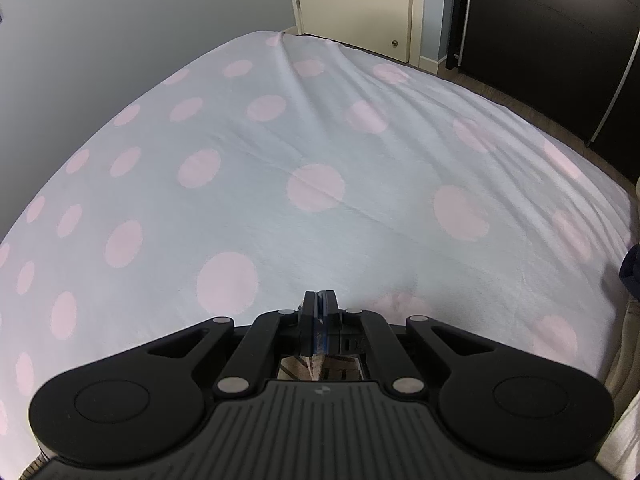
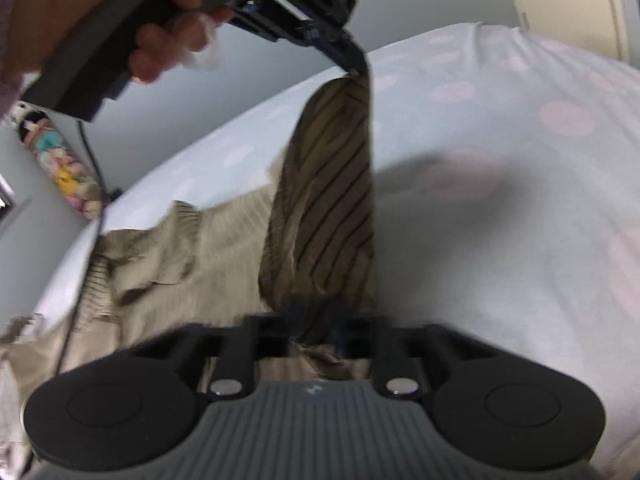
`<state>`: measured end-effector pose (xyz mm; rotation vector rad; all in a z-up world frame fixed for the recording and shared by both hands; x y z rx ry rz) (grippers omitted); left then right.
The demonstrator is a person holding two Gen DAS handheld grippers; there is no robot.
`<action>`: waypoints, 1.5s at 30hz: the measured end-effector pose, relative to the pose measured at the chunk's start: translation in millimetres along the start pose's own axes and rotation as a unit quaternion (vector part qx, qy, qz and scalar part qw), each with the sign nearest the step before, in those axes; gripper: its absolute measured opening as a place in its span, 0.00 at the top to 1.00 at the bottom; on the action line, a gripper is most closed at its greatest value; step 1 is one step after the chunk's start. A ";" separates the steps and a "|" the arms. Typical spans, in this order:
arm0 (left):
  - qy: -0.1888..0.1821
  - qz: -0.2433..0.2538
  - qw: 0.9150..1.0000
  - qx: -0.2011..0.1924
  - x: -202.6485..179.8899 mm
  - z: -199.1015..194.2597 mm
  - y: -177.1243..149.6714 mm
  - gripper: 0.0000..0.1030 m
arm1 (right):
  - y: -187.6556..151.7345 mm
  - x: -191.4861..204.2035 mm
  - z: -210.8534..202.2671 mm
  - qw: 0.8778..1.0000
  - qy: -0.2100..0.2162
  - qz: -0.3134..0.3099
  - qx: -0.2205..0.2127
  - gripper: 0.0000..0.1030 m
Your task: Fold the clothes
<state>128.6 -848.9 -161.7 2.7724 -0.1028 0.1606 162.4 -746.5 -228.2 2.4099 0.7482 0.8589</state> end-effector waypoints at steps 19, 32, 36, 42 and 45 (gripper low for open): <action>0.006 -0.028 0.999 0.027 -8.6 79.4 25.6 1.00 | 20.3 -103.6 -16.1 0.977 -0.170 0.107 -0.068 1.00; -0.026 0.023 0.999 -0.013 -28.7 61.5 63.2 0.98 | 15.3 -93.2 1.9 0.987 -0.099 0.123 -0.041 0.56; -0.025 0.035 0.999 0.031 -12.7 62.4 42.6 0.87 | 11.6 -88.8 8.7 0.988 -0.113 0.099 -0.032 0.77; -0.048 0.000 0.997 0.064 5.6 74.7 6.8 0.77 | 10.7 -92.7 3.2 0.986 -0.109 0.116 -0.044 0.93; -0.064 -0.021 0.995 0.069 -1.7 85.7 0.6 0.76 | 11.4 -96.0 0.5 0.984 -0.110 0.127 -0.050 0.93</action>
Point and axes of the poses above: each gripper's, at about its wrist camera, not at the fingertips, and z roughly the way its jaws point, x to its left, y to its top, the point moved 10 cm from there along z, roughly the way its jaws point, and after that the axes turned 9 degrees about x, right-handed, at the moved point
